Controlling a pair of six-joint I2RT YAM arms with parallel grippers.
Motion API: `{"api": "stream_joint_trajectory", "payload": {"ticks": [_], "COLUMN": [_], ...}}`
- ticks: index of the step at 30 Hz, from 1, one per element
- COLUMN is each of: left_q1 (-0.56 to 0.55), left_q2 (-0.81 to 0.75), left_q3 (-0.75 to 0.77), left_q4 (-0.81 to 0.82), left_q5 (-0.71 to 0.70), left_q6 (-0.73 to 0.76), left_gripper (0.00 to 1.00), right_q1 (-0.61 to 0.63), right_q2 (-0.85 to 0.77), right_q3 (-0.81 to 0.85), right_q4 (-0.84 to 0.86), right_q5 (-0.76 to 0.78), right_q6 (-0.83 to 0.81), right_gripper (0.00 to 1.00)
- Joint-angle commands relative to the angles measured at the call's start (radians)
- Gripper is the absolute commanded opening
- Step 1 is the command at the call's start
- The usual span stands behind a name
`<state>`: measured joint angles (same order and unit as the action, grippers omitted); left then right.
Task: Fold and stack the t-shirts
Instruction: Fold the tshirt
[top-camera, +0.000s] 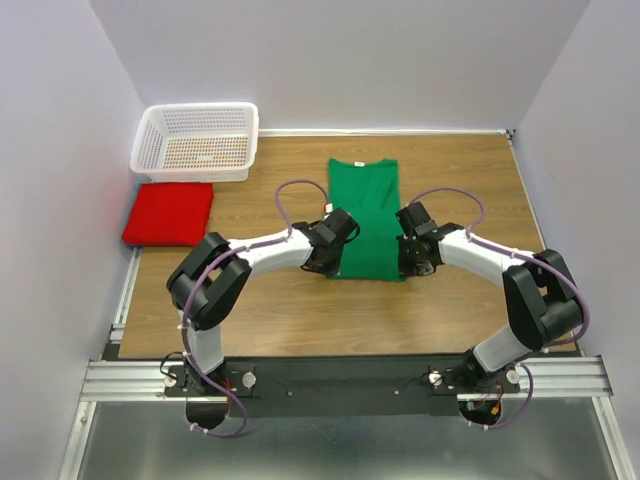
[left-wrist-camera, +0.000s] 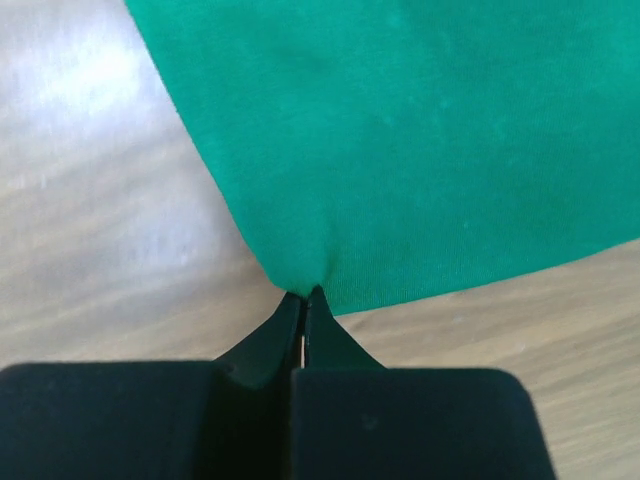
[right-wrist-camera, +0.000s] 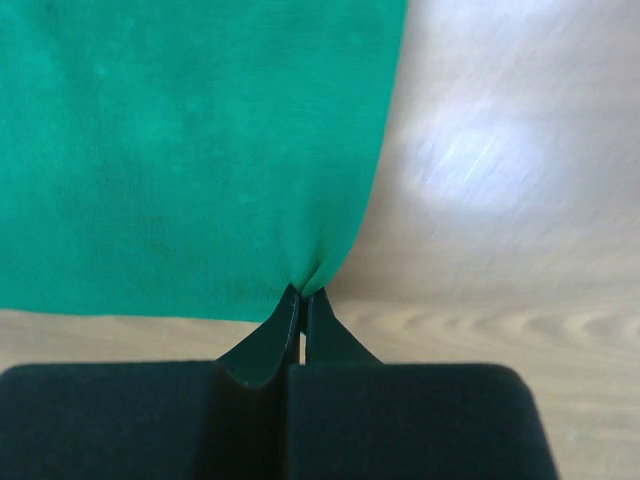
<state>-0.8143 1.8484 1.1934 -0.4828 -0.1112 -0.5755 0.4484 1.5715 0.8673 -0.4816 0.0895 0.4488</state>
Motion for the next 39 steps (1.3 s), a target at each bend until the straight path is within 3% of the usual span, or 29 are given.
{"api": "stream_joint_trajectory", "payload": {"ticks": [1,6,13,16,23,31,39], "left_q1": [-0.046,-0.144,-0.305,-0.329,-0.212,-0.024,0.162], "left_q2": [-0.096,-0.271,-0.504,-0.574,-0.580,-0.473,-0.292], "left_q3": [-0.122,-0.299,-0.374,-0.384,-0.218,-0.032,0.107], "left_q4": [-0.109,-0.148,-0.221,-0.226,-0.263,-0.257,-0.183], "left_q5": [0.018,0.060,0.142,0.199,0.162,0.171,0.245], "left_q6": [0.005,-0.075,-0.205,-0.222,-0.115,0.057,0.189], "left_gripper": [0.00,0.00,0.00,0.00,0.00,0.00,0.00], "right_q1": [0.085,0.295,0.496,0.500,0.500,0.317,0.064], "right_q2": [-0.063,-0.235,-0.393,-0.426,-0.266,-0.131,0.004], "right_q3": [-0.060,-0.135,-0.149,-0.071,0.274,0.519,0.616], "right_q4": [-0.190,-0.328,-0.518,-0.598,-0.836,-0.844,-0.704], "right_q5": [-0.011,-0.036,-0.083,-0.132,0.159,0.243,0.109], "right_q6": [0.059,0.223,0.396,0.386,0.303,0.088,-0.108], "right_gripper": [0.01,0.01,0.01,0.01,0.01,0.01,0.01]}}
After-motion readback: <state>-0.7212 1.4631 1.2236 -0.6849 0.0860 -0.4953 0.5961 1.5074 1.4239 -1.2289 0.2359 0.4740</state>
